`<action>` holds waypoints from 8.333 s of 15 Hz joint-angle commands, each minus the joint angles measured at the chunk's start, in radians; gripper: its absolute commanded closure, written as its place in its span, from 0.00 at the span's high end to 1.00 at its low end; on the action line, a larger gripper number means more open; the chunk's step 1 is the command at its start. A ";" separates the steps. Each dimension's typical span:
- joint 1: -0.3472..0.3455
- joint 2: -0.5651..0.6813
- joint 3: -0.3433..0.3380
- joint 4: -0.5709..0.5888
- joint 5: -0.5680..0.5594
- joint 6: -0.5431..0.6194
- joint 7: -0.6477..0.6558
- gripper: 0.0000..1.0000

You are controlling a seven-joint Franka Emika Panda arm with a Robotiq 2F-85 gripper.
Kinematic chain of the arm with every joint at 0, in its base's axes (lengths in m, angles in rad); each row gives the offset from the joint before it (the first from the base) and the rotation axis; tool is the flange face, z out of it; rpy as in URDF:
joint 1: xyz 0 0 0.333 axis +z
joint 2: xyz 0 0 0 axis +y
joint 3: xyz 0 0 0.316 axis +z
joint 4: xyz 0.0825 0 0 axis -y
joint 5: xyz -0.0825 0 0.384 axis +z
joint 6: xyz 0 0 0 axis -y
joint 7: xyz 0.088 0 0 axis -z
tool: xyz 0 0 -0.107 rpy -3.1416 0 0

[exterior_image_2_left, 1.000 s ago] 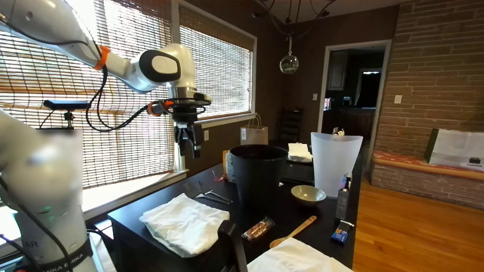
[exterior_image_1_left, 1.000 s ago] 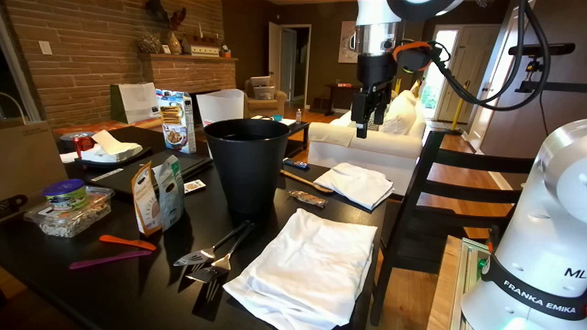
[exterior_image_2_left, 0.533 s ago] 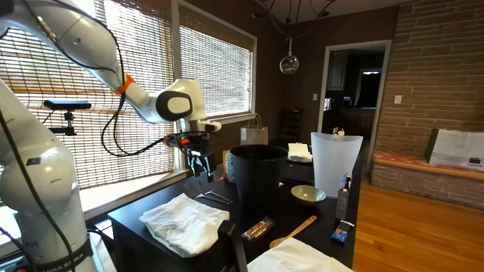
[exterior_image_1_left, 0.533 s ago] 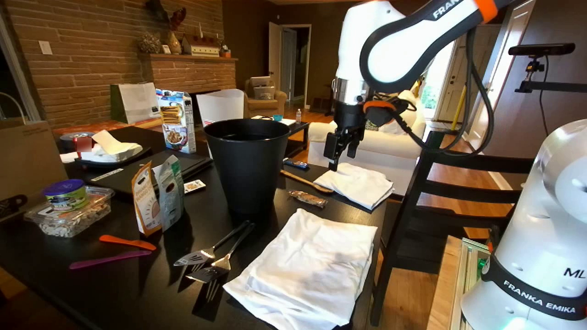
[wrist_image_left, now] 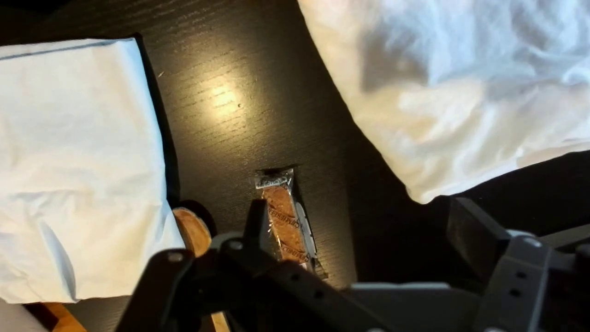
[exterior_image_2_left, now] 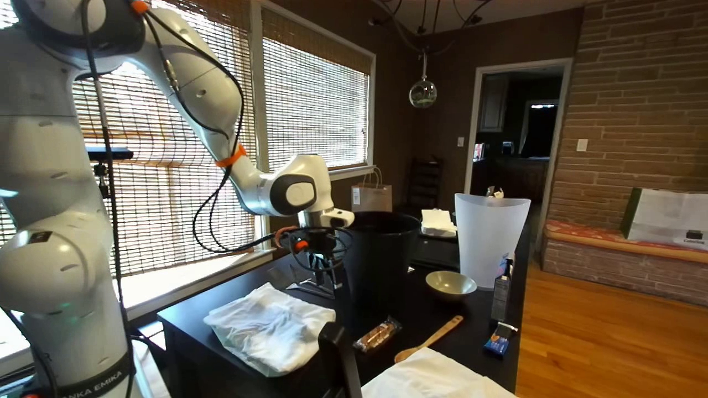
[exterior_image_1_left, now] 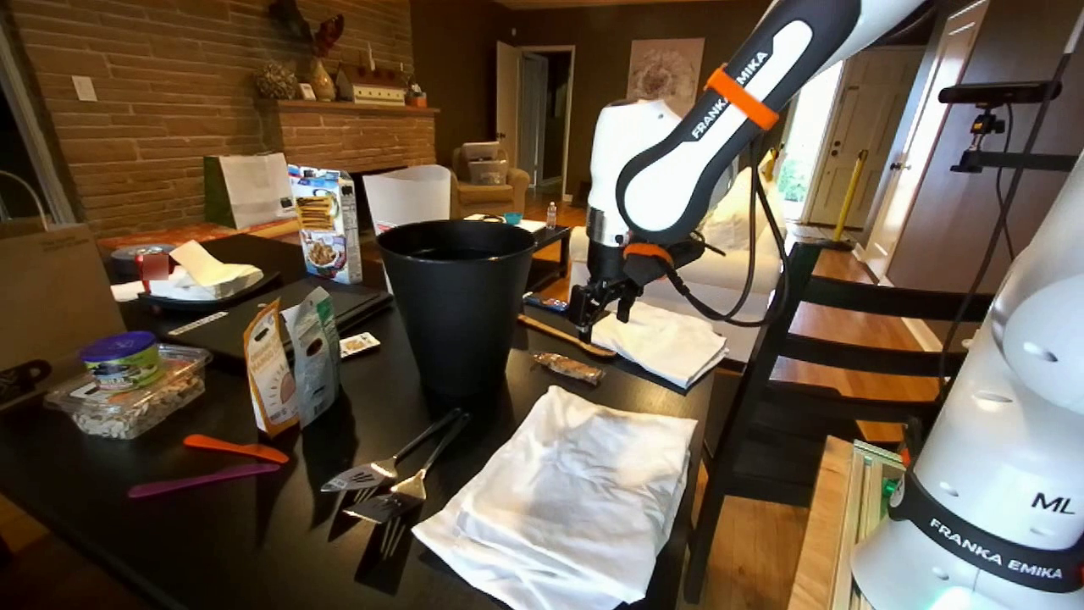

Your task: Put the chocolate on the white cloth then fold it

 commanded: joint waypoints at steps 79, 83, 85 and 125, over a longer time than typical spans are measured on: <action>0.176 -0.161 0.012 -0.168 0.173 -0.079 0.094 0.07; 0.220 -0.136 0.052 -0.167 0.268 -0.090 0.095 0.07; 0.218 -0.122 0.075 -0.167 0.251 -0.093 0.140 0.07; 0.100 0.315 -0.056 0.101 -0.405 0.273 0.624 1.00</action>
